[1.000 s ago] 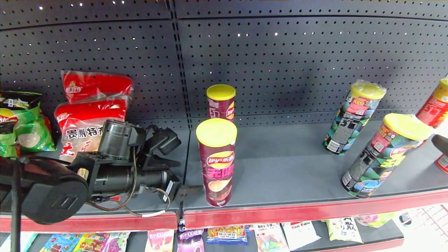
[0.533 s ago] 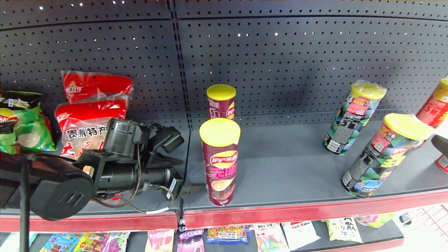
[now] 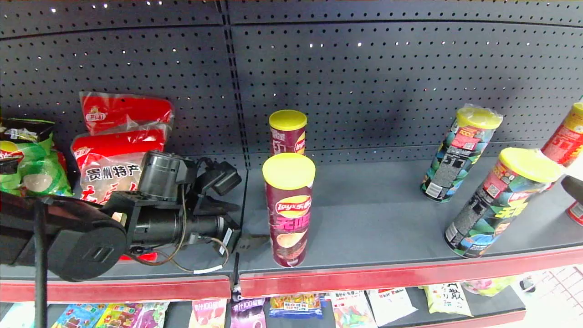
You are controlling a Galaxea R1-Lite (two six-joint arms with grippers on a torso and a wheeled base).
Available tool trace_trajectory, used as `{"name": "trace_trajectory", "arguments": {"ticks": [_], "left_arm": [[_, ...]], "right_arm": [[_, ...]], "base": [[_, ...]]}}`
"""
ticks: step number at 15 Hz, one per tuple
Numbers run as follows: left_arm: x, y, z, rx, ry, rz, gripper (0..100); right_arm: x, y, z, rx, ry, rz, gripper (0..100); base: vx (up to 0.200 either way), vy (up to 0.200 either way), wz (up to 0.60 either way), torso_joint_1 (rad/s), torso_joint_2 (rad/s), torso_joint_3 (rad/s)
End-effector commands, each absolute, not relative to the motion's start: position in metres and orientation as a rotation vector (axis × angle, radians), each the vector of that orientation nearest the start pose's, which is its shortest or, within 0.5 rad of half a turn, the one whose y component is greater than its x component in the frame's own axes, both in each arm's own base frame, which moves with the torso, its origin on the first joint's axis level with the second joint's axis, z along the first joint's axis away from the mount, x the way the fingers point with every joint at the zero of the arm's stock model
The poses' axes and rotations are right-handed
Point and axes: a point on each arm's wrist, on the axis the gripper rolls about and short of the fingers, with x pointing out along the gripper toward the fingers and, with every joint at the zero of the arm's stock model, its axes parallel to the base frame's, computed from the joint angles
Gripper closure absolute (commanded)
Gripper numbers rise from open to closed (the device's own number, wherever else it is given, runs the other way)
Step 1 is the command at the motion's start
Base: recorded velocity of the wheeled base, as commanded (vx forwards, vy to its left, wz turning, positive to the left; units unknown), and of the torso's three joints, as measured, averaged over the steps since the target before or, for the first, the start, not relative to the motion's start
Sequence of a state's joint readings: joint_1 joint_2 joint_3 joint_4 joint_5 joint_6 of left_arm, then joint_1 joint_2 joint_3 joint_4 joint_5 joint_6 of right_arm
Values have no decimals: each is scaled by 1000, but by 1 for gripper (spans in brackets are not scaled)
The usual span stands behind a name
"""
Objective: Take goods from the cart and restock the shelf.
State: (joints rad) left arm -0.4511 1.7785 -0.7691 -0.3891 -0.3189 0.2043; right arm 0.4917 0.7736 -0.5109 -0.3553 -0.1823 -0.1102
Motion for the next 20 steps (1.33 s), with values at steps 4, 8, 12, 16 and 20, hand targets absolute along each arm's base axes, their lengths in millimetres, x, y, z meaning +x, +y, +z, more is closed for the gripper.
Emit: {"name": "trace_trajectory", "arguments": {"ticks": [4, 8, 12, 16, 20], "left_arm": [[267, -135, 128, 227, 556, -794, 0], [238, -87, 170, 195, 426, -652, 0], [143, -23, 222, 165, 413, -398, 0], [38, -3, 196, 114, 369, -146, 0], [-7, 0, 150, 63, 271, -38, 0]], "right_arm": [[68, 32, 246, -80, -101, 303, 0], [65, 30, 227, -81, -39, 308, 0], [39, 17, 200, -112, 106, 320, 0], [17, 3, 185, -118, 142, 253, 0], [5, -3, 157, -108, 162, 17, 0]], "base": [[0, 0, 0, 0, 0, 0], [0, 0, 0, 0, 0, 0], [0, 0, 0, 0, 0, 0], [0, 0, 0, 0, 0, 0], [0, 0, 0, 0, 0, 0]]}}
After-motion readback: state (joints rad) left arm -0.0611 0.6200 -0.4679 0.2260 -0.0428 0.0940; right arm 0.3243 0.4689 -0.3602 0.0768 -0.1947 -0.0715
